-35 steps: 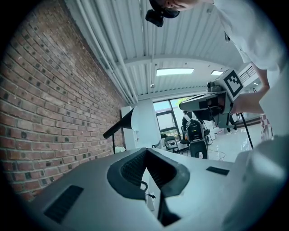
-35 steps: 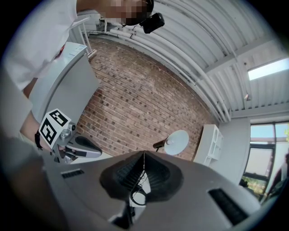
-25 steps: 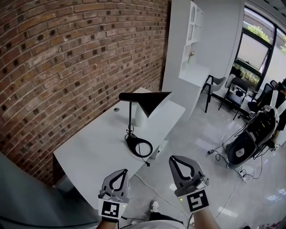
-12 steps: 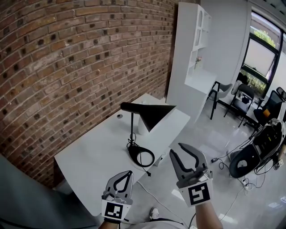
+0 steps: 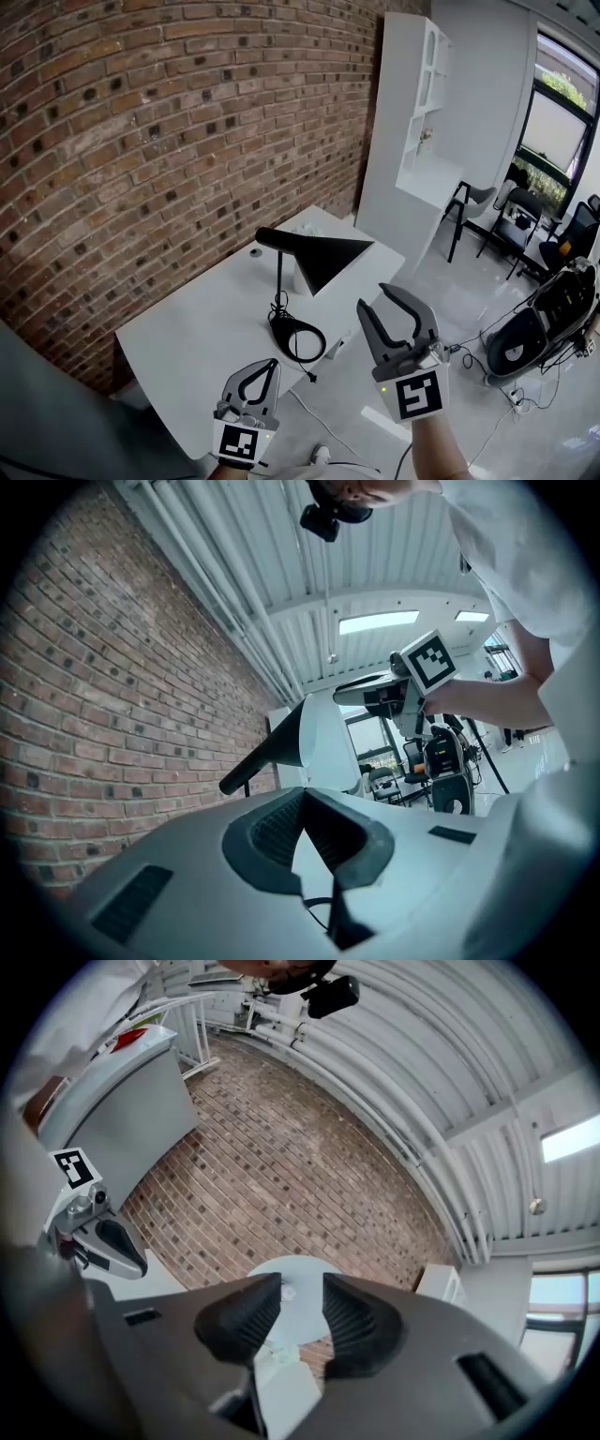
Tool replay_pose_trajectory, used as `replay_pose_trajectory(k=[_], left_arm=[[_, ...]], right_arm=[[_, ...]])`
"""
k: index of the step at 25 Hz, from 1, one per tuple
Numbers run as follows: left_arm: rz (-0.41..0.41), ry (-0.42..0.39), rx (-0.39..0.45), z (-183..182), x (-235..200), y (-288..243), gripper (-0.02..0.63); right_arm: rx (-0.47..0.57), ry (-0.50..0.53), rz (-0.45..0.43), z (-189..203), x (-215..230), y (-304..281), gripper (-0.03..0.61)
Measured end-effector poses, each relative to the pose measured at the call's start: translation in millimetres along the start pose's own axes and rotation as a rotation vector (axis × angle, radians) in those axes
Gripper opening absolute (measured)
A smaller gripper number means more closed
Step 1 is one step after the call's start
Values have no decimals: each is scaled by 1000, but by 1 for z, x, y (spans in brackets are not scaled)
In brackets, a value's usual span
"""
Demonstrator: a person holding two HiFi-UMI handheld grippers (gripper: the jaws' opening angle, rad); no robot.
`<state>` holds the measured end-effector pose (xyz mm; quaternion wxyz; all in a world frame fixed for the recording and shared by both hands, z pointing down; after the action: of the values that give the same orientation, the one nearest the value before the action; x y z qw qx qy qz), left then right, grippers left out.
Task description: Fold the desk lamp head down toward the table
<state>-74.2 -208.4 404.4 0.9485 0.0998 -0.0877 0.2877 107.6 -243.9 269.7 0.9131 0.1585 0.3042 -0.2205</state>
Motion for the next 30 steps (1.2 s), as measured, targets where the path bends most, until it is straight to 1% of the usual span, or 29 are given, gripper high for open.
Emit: replay_pose_trajectory(k=[5, 9, 13, 20, 26, 30], left_arm=[[-44, 10, -2, 2, -8, -10, 6], [-77, 29, 3, 1, -12, -22, 6], [-95, 12, 1, -1, -14, -33, 6], [-133, 20, -3, 1, -21, -46, 6], [-150, 32, -5, 1, -26, -48, 8], [-138, 27, -11, 6, -27, -49, 6]], right_arm=[[24, 7, -24, 6, 8, -19, 150], [47, 35, -43, 7, 18, -34, 155], [52, 41, -47, 11, 30, -44, 161], [67, 56, -74, 19, 39, -64, 183], [80, 75, -103, 19, 35, -69, 189], [46, 75, -121, 29, 27, -62, 189]])
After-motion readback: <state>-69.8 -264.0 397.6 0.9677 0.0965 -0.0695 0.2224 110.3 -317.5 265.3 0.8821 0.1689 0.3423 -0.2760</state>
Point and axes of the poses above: the fingertips, and each gripper's own axes: y backward along the fingers, x to its right, z out of its underside, the point moved 5 cm from there along y, backward along the fingers, and after that the axes turned 1 degree about x, right-handed, at the moved point
